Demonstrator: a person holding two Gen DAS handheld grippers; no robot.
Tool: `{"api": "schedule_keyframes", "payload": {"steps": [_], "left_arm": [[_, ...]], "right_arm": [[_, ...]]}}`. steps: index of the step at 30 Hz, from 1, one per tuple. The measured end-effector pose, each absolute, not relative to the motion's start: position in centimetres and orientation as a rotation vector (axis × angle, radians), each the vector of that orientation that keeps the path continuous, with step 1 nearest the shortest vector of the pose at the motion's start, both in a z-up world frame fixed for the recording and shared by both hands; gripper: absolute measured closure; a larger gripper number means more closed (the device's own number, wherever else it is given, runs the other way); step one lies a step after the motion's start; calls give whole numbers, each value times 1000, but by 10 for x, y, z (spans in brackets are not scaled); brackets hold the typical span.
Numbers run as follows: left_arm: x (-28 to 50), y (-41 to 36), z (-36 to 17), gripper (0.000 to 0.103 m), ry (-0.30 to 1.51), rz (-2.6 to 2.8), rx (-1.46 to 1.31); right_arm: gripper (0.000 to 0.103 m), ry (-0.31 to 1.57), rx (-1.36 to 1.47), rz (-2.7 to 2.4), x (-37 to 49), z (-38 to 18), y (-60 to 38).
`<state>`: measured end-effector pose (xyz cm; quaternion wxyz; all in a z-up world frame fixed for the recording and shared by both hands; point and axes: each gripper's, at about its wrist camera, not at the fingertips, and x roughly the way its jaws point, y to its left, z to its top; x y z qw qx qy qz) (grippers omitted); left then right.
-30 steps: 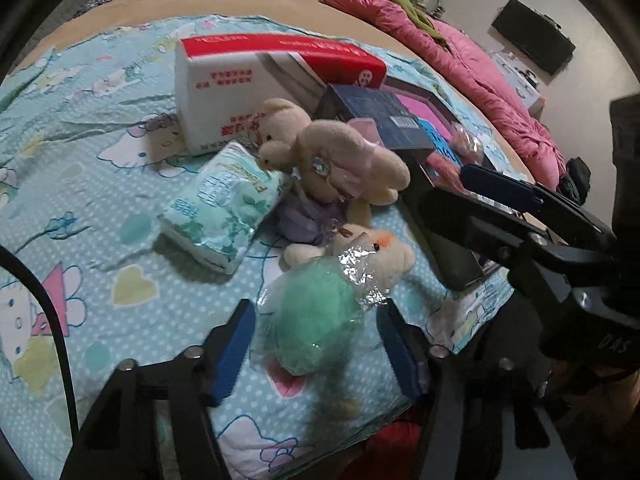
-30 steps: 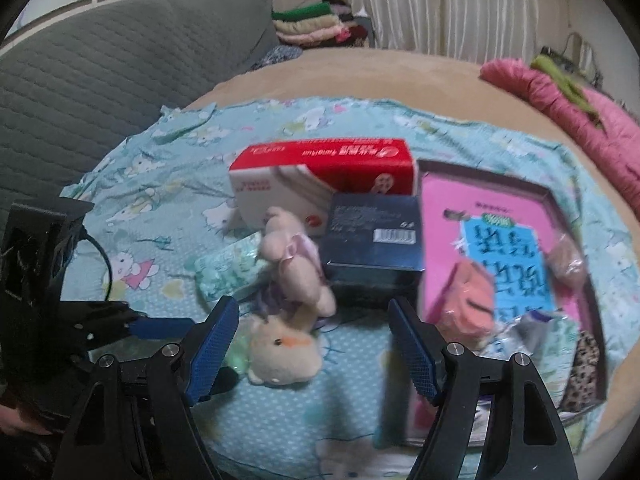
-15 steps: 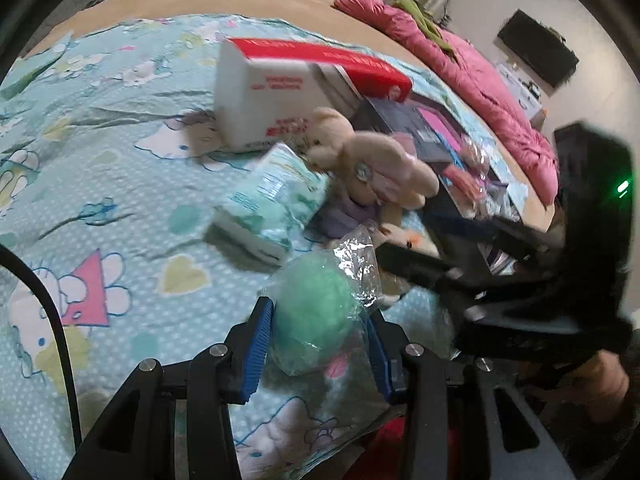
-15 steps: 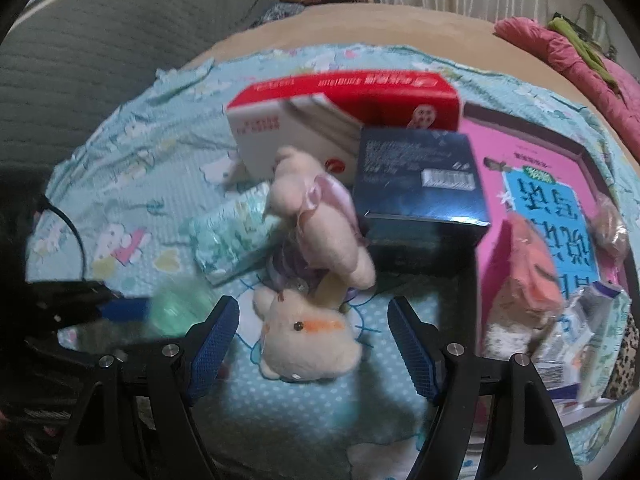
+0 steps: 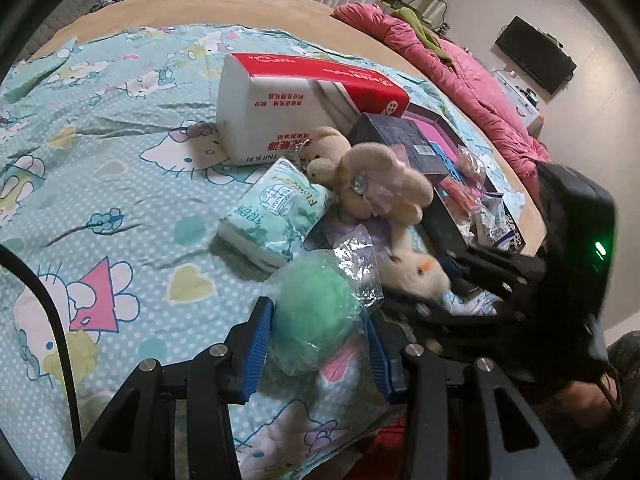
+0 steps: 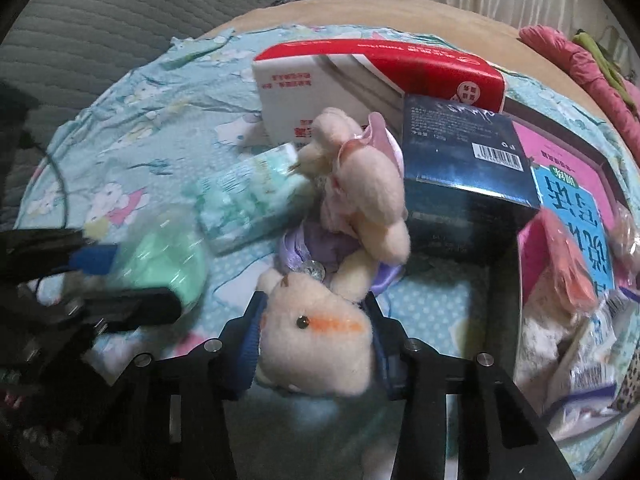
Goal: Organize soft objects
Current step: 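Close the left tool on the green plush while the right tool grasps the bunny, then lift the bagged green plush and cream bunny and carry them over the pink box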
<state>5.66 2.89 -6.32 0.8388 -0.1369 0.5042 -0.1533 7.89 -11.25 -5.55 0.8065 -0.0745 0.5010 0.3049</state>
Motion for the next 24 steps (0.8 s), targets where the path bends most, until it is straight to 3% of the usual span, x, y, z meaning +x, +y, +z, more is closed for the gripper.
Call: {"api": "schedule_keyframes", "payload": {"steps": [24], "left_arm": [[43, 12, -25, 58, 1005, -250, -208]], "right_arm": [[56, 959, 52, 631, 44, 2, -181]]}}
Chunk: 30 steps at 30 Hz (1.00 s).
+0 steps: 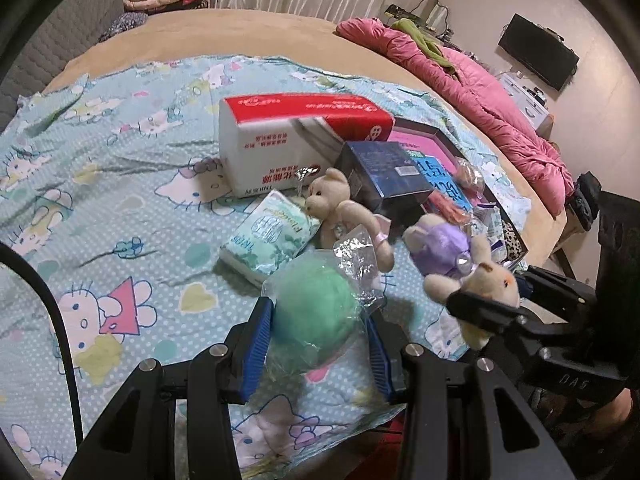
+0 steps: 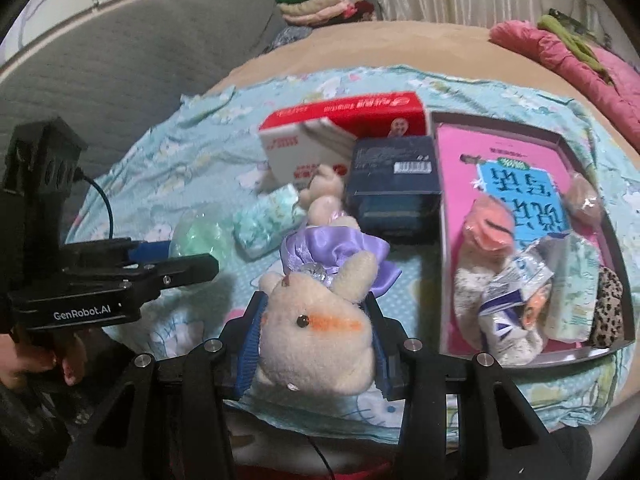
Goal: Organize soft objects
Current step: 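Lift the bagged green plush and cream bunny and carry them over the pink box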
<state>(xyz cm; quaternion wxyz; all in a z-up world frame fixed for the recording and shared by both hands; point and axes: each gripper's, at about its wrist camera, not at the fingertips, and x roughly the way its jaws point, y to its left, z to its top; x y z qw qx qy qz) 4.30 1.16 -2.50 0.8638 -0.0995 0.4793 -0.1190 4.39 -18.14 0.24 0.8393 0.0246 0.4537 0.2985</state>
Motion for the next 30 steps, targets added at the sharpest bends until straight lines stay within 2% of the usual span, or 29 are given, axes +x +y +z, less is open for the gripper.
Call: {"api": "schedule_keyframes", "payload": {"steps": [30], "left_arm": [[48, -65, 41, 58, 938, -294, -75]], "right_arm": [[56, 662, 155, 472, 47, 56, -257]]}}
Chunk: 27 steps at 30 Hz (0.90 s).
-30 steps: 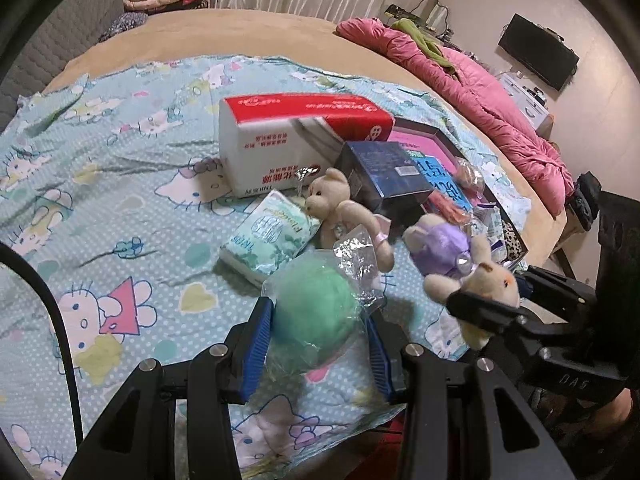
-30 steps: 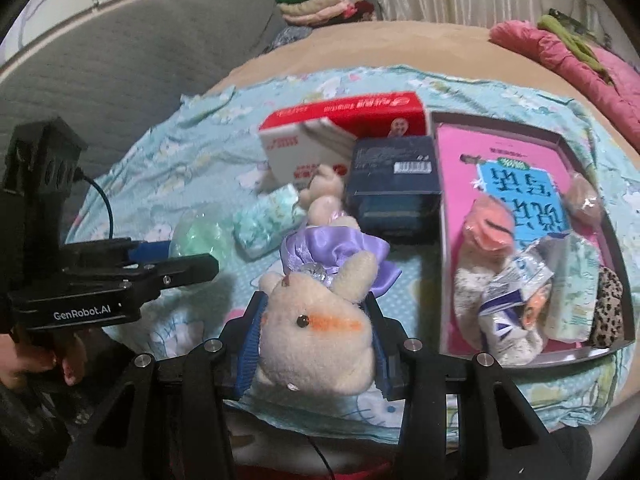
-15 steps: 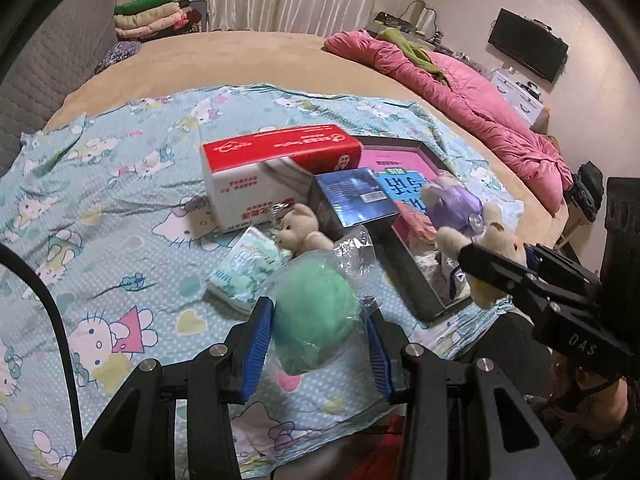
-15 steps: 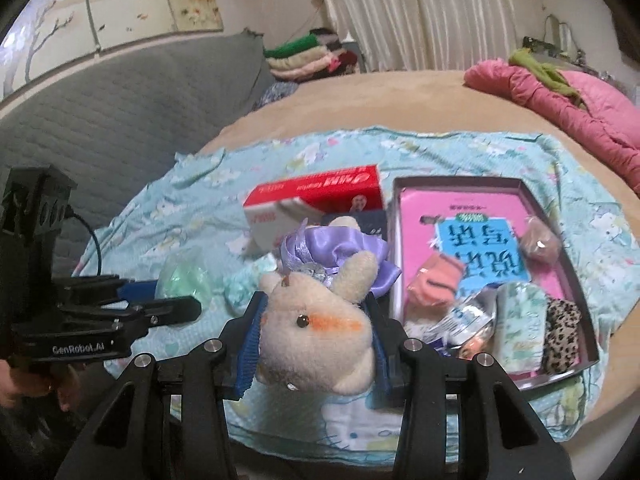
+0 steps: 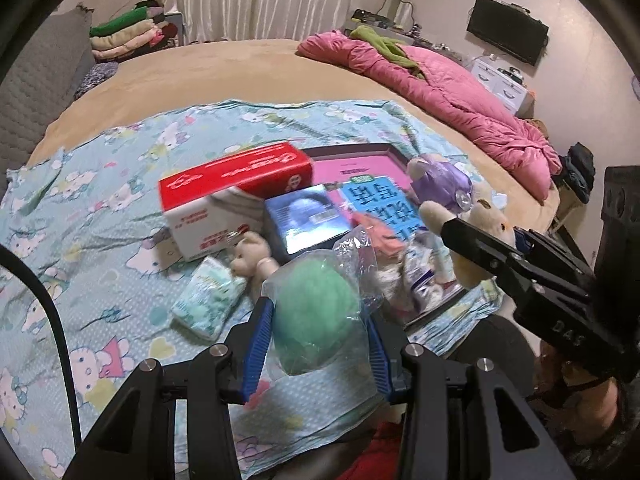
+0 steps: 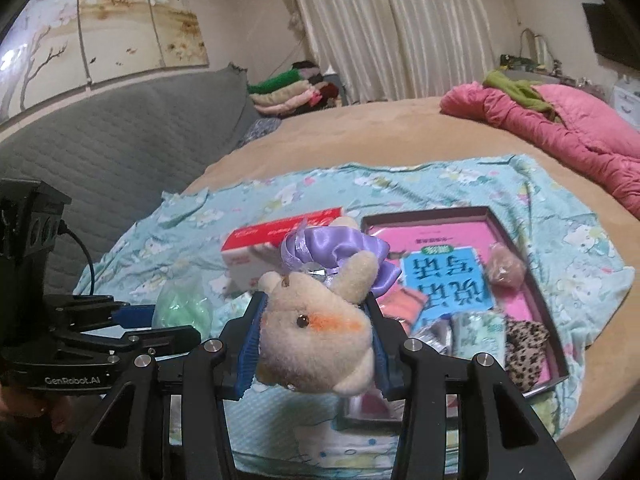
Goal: Organize soft objects
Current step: 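Lift the bagged green plush and cream bunny and carry them over the pink box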
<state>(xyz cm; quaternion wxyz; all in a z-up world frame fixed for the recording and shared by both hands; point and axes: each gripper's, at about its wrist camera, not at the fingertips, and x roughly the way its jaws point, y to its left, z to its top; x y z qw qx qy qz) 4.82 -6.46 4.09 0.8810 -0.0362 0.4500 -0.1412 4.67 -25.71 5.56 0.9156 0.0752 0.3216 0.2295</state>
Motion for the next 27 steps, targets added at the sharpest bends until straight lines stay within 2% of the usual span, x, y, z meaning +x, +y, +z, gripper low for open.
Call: {"api": "schedule_keyframes", "payload": {"steps": [14, 27], "left_arm": [[84, -138, 57, 58, 913, -389, -3], [122, -190, 35, 59, 955, -400, 82]], "right_arm": [[56, 575, 172, 244, 62, 57, -331], [56, 562, 201, 202, 73, 52, -359]]}}
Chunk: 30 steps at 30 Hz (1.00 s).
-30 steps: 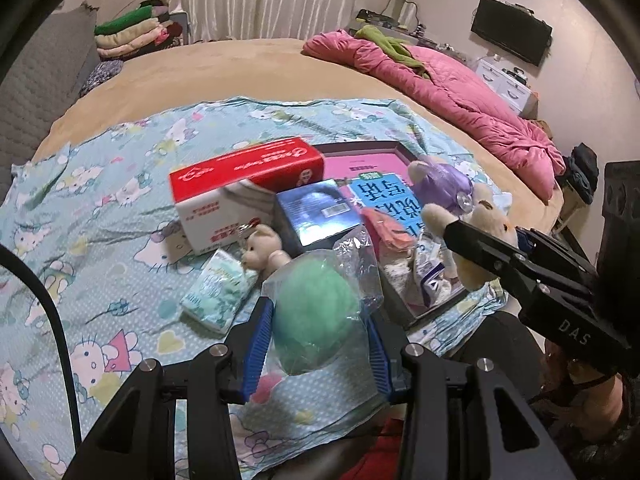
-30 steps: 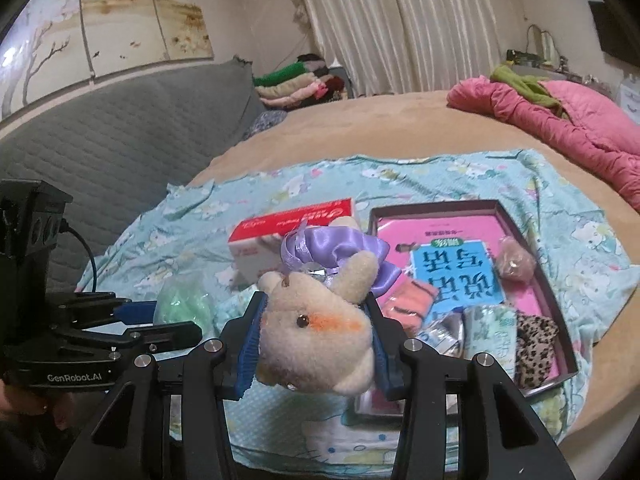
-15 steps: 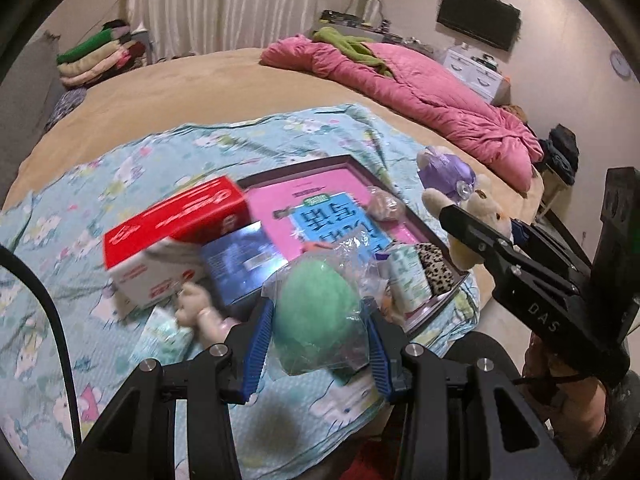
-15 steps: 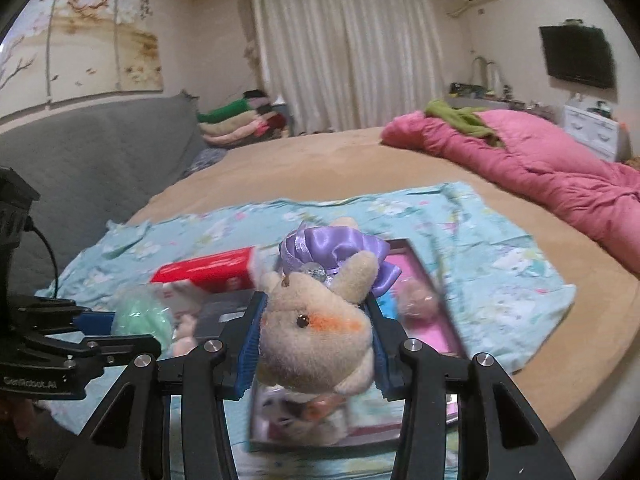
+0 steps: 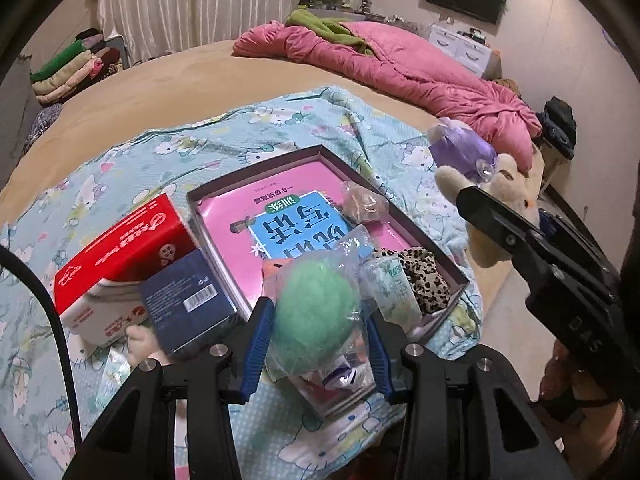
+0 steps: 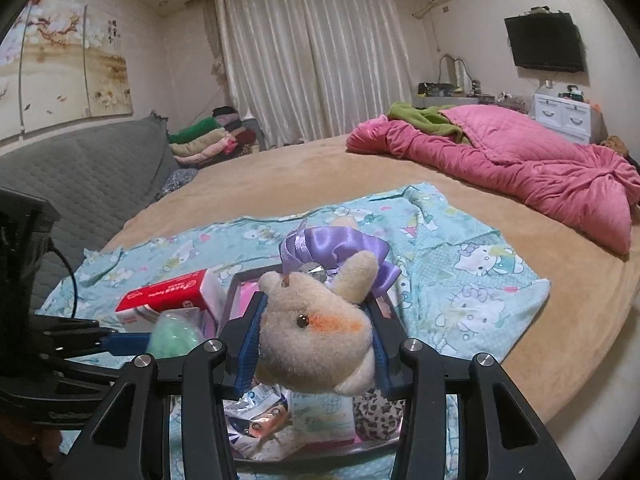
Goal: Organize soft objects
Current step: 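Lift the bagged green plush and cream bunny and carry them over the pink box, then lower both plush toys into the box and open both tools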
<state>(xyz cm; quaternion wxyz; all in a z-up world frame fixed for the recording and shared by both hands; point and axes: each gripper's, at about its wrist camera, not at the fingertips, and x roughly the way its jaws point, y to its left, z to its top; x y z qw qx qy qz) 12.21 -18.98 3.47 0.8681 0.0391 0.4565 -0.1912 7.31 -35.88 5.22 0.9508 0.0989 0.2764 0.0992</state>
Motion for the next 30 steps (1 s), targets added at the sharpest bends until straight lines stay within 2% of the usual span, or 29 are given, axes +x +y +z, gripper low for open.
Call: {"api": "schedule_keyframes", "payload": {"steps": [30], "left_arm": [[164, -218, -13, 58, 1042, -368, 131]], "right_arm": [[55, 646, 238, 177, 133, 15, -382]]}}
